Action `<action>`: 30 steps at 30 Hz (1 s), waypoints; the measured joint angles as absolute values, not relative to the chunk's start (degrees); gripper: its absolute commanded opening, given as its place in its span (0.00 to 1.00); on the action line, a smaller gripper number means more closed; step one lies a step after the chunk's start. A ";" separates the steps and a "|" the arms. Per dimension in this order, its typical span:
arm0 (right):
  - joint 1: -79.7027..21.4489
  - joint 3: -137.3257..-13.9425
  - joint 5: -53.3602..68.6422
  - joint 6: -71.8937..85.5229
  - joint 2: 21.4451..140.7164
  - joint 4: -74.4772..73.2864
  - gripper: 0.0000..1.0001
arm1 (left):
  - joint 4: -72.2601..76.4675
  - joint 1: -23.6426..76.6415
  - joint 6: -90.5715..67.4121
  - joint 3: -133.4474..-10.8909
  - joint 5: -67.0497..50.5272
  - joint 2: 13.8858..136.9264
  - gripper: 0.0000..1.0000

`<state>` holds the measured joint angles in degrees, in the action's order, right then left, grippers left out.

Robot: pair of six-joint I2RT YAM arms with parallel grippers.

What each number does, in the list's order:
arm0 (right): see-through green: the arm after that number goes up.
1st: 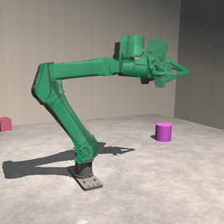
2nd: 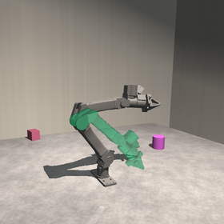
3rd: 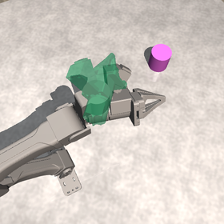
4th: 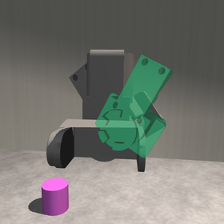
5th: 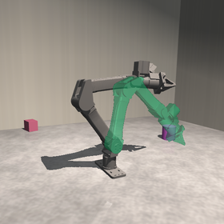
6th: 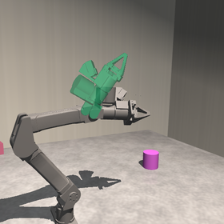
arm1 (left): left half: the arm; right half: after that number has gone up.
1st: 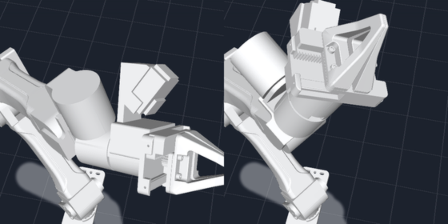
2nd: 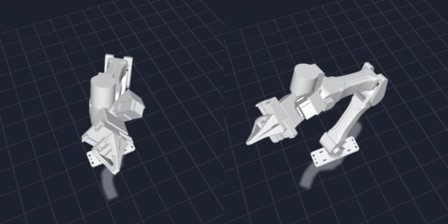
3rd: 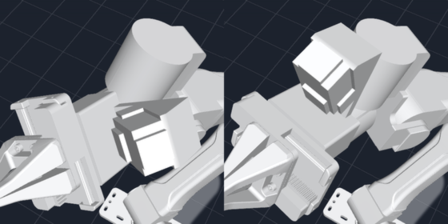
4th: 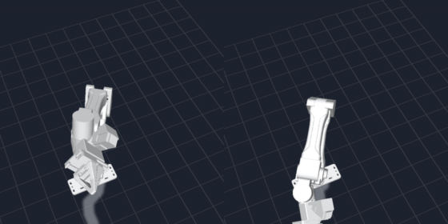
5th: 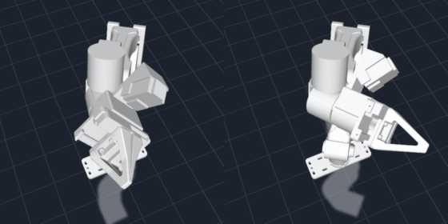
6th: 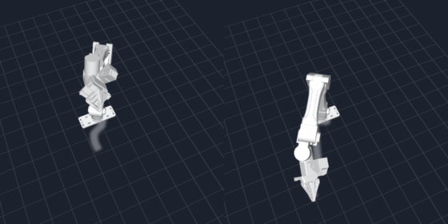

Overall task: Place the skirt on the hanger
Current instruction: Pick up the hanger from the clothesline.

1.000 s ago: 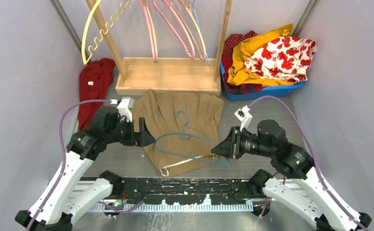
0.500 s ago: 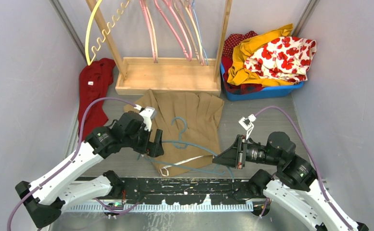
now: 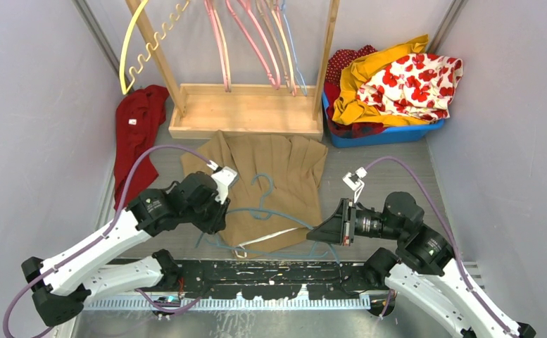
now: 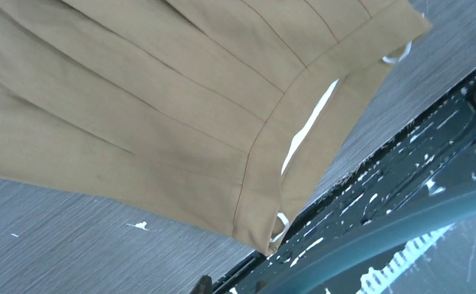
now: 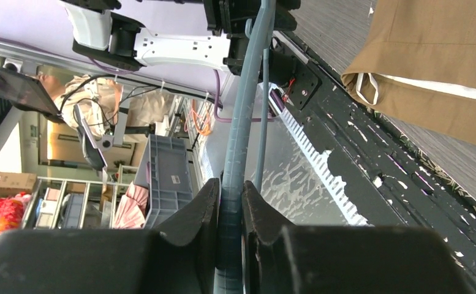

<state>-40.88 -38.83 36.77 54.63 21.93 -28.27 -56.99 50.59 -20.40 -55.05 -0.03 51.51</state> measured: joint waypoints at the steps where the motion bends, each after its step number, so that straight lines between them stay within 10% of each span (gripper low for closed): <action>1: -40.86 -38.76 36.75 54.78 22.15 -28.32 0.04 | -57.78 51.20 -19.90 -55.02 0.38 51.51 0.01; 10: -40.91 -38.79 34.65 49.98 27.46 -33.26 0.54 | -57.52 55.07 -22.90 -51.64 2.07 46.39 0.00; 30: -41.19 -73.84 9.19 35.66 32.95 -71.61 0.63 | -56.49 58.39 -29.12 -55.96 6.00 50.68 0.00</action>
<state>-41.19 -73.84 9.19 35.66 32.95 -71.61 -56.49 58.39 -29.12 -55.96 6.00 50.68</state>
